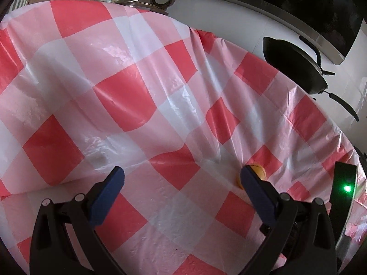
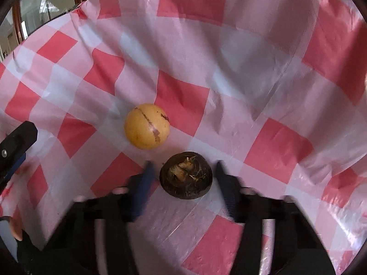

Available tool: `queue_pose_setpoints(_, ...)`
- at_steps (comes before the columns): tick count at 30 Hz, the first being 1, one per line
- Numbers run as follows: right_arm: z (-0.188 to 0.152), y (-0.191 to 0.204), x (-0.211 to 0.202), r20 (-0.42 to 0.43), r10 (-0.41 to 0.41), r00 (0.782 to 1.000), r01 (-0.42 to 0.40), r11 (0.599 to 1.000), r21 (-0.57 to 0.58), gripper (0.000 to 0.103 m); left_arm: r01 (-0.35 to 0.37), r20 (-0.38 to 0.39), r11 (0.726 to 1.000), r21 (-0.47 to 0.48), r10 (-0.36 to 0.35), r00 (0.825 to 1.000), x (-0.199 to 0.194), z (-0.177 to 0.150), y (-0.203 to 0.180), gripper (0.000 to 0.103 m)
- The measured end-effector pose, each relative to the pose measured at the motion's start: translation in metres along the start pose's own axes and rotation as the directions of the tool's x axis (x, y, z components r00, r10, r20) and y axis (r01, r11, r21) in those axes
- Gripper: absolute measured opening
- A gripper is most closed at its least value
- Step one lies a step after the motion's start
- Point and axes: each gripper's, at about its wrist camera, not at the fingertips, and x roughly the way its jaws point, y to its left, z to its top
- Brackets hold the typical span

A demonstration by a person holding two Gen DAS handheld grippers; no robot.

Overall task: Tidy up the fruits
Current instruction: 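Grasp the dark mangosteen with the right tool, then grasp the yellow round fruit with the left tool while the right tool holds the mangosteen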

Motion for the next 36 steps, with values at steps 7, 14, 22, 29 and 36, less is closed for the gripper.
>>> queue_pose_setpoints(7,-0.054,-0.036,-0.062,0.131,-0.038,0.991,0.005,0.969,0.247,0.043,0.034,-0.017,0.996,0.08,-0.033,0.999,0.0,-0.006,-0.015,0.101)
queue_pose_setpoints(14,-0.085,-0.107,-0.097,0.256,-0.156,0.954,-0.004,0.846,0.533,0.043,0.141,-0.092,0.967,0.213,-0.124,0.988,0.005,-0.02,-0.048,0.101)
queue_pose_setpoints(22,-0.089,-0.125,-0.087,0.26,-0.129,0.957,-0.056,0.797,0.601,0.043,0.174,-0.151,0.899,0.402,-0.123,0.981,0.037,-0.024,-0.1,0.098)
queue_pose_setpoints(29,-0.096,-0.133,-0.088,0.254,-0.1,0.962,-0.081,0.784,0.616,0.043,0.146,-0.215,0.851,0.505,-0.04,0.976,0.079,-0.017,-0.129,0.092)
queue_pose_setpoints(36,-0.091,-0.126,-0.084,0.248,-0.099,0.964,-0.071,0.799,0.597,0.043,0.142,-0.279,0.828,0.542,0.018,0.96,0.109,-0.018,-0.138,0.073)
